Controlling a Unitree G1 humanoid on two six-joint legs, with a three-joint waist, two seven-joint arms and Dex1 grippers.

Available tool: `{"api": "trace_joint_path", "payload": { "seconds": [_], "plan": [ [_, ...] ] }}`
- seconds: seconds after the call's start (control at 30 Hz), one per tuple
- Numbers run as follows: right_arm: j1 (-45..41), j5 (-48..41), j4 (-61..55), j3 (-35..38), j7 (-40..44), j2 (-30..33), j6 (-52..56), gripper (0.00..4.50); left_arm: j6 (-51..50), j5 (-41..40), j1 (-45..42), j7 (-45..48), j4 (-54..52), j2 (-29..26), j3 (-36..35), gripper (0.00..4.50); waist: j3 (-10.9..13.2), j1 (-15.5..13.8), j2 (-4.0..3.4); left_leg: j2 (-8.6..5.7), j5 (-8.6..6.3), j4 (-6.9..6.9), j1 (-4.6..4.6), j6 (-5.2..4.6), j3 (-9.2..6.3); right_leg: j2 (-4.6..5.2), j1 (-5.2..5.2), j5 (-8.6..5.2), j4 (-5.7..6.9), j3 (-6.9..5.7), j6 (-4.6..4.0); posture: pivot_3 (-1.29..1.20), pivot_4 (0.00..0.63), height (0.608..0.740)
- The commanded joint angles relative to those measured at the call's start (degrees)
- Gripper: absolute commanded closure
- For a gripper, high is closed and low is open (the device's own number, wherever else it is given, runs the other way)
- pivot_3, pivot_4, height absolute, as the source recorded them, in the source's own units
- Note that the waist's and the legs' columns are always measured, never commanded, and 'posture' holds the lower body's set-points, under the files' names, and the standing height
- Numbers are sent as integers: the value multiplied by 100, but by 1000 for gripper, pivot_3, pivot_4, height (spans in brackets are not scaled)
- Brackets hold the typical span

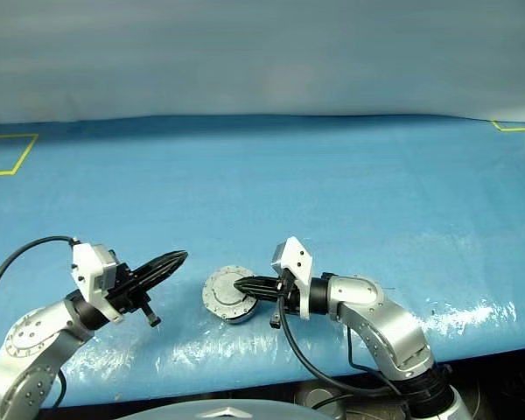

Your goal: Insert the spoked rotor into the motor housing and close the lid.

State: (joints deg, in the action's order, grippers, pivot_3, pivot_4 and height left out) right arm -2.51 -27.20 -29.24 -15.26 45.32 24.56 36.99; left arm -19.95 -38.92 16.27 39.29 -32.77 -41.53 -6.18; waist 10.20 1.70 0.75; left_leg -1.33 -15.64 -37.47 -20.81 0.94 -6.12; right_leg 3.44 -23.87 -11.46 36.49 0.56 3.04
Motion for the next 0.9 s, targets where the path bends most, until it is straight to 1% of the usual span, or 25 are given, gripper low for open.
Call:
{"api": "trace_joint_path", "payload": {
  "seconds": [0.03, 0.17, 0.33, 0.57, 0.77, 0.87, 0.9],
  "plan": [
    [127, -91, -361, 159, -237, -11, -43, 4500, -520, -250, -288, 497, 26, -305, 137, 4480, 0, 1, 2, 0, 0, 0, 1, 0, -1, 0, 0, 0, 0, 0, 0, 0, 150, 740],
    [343, -57, -482, 183, -479, -25, -113, 4500, -818, -109, -741, 763, 249, -468, 332, 4480, 2, -11, 1, 1, 0, 0, 0, 0, -4, -1, 1, 0, 0, -1, 0, 0, 150, 740],
    [566, -26, -596, 231, -713, -14, -178, 4500, -897, 30, -958, 841, 337, -374, 442, 4480, 1, -12, 2, 1, 0, 7, -1, 0, -2, 0, 1, 0, -11, 1, 0, 0, 150, 740],
    [818, -30, -676, 393, -916, 64, -166, 4500, -915, 247, -934, 942, 331, -378, 492, 4480, 1, -19, 2, 1, 0, 20, -1, 0, -2, 0, 1, 1, -26, 1, 0, 0, 150, 740],
    [983, -68, -653, 567, -1080, 45, -158, 4500, -898, 224, -717, 899, 200, -263, 331, 4480, 1, -24, 2, 1, 0, 21, -2, 0, -2, 0, 3, 1, -32, 1, 2, 0, 150, 740],
    [1081, -87, -646, 634, -1064, 107, -162, 3959, -846, 281, -560, 888, 115, -226, 274, 4500, 1, -26, 2, 1, 0, 23, -2, 0, -2, 0, 3, 1, -34, 1, 2, 0, 150, 740],
    [1106, -2, -646, 620, -1054, 160, -222, 3577, -832, 292, -520, 888, 92, -216, 262, 4500, 1, -29, 2, 1, 0, 23, -1, 0, -2, 0, 3, 2, -34, 1, 2, 0, 150, 740]
  ]
}}
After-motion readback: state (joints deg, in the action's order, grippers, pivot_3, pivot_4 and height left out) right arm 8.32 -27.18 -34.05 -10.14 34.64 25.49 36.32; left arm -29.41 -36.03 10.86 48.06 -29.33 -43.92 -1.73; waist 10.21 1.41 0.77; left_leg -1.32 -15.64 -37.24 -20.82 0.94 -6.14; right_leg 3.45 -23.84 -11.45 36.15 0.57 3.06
